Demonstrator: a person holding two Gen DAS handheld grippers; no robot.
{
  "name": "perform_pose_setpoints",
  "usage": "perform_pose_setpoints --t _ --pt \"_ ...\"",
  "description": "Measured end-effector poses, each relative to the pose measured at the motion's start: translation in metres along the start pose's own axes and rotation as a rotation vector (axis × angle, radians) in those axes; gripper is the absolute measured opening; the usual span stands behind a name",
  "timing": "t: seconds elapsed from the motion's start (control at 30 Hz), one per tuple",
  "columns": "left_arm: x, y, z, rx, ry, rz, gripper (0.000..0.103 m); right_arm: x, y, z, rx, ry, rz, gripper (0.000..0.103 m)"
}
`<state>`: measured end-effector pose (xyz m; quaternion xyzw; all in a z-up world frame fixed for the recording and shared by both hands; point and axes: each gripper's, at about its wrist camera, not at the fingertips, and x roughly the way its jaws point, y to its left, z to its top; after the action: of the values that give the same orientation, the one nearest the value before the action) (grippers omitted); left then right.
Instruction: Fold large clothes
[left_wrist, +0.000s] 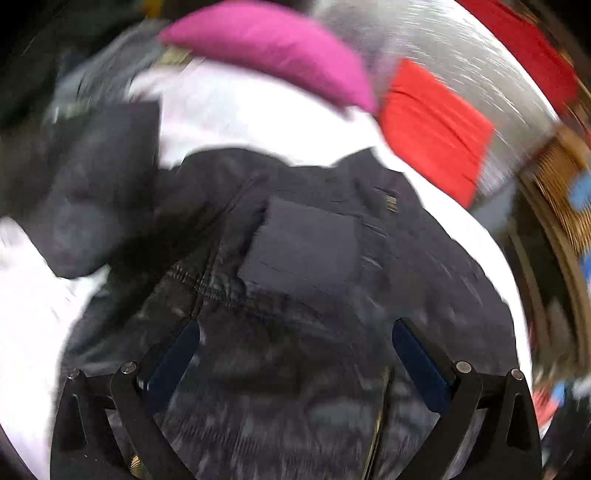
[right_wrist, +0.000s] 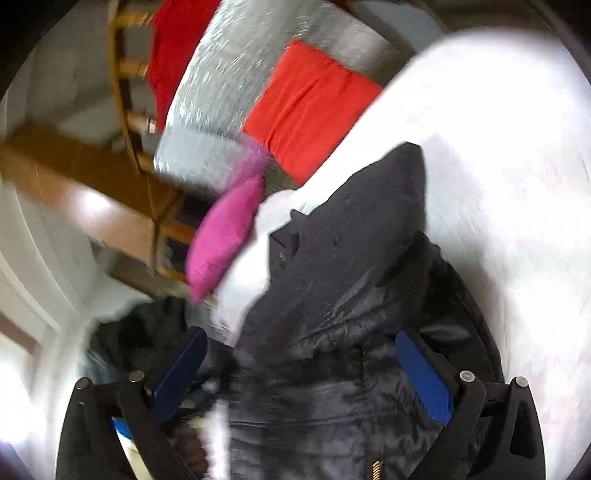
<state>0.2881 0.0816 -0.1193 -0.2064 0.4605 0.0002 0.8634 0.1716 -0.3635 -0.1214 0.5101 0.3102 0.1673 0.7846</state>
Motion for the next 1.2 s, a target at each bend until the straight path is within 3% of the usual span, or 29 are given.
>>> perform_pose_setpoints --t 0.1,0.27,0.33,0.4,0.43,0.47,0.5,0.53,0.6,0.7,0.77,0.8,0.87,0.9,0.93,1.0,1.07,1.2 --pt "0.026 0.016 0.010 -0.129 0.045 -0.051 0.102 0.003 -0.020 0.004 0.145 0.022 0.057 0.103" --pt "0.033 0.023 0.015 -0.211 0.036 -0.099 0.099 0.039 -0.038 -0.001 0.341 0.073 0.159 0.103" --pt "0.040 0.023 0.016 -0.198 0.051 -0.093 0.081 0.053 -0.042 -0.001 0.373 0.064 0.153 0.103" --pt "0.043 0.022 0.014 -0.187 0.062 -0.083 0.070 0.061 -0.050 0.003 0.431 0.018 0.147 0.098" --pt "0.045 0.022 0.014 -0.183 0.068 -0.094 0.068 0.064 -0.051 0.006 0.441 -0.007 0.141 0.084" --pt "0.046 0.021 0.014 -0.177 0.071 -0.091 0.058 0.066 -0.051 0.011 0.431 -0.022 0.091 0.071" --pt "0.048 0.020 0.016 -0.168 0.072 -0.078 0.037 0.067 -0.051 0.013 0.428 -0.021 0.044 0.024" --pt "0.048 0.021 0.017 -0.156 0.078 -0.070 0.016 0.067 -0.049 0.014 0.416 -0.018 -0.013 0.010" --pt "0.044 0.022 0.019 -0.154 0.065 -0.086 0.013 0.059 -0.028 0.015 0.291 -0.036 -0.100 0.009" --pt "0.025 0.011 0.015 -0.055 -0.023 -0.077 0.013 0.053 -0.004 0.014 0.120 -0.051 -0.191 0.009" --pt "0.050 0.012 0.005 -0.024 0.080 -0.012 0.014 0.067 -0.017 0.013 0.116 -0.010 -0.281 0.013" --pt "0.055 0.018 0.001 -0.045 0.087 -0.016 0.016 0.078 -0.031 0.011 0.151 0.053 -0.304 0.016" --pt "0.043 0.019 0.001 -0.046 0.058 -0.011 0.021 0.073 -0.036 0.007 0.167 0.056 -0.258 0.024" --pt "0.037 0.018 0.001 -0.034 0.052 -0.004 0.034 0.069 -0.032 0.008 0.139 0.055 -0.262 0.037" --pt "0.027 0.017 0.002 -0.018 0.032 0.014 0.043 0.065 -0.025 0.009 0.110 0.060 -0.261 0.063" --pt "0.004 0.018 0.006 0.013 -0.061 0.047 0.071 0.054 -0.014 0.011 0.068 0.064 -0.217 0.096" --pt "-0.017 0.018 0.012 0.051 -0.144 0.067 0.083 0.045 -0.003 0.017 0.031 0.075 -0.227 0.097" --pt "-0.020 0.003 0.024 0.131 -0.186 0.076 0.084 0.028 0.023 0.033 -0.066 0.004 -0.222 0.097"
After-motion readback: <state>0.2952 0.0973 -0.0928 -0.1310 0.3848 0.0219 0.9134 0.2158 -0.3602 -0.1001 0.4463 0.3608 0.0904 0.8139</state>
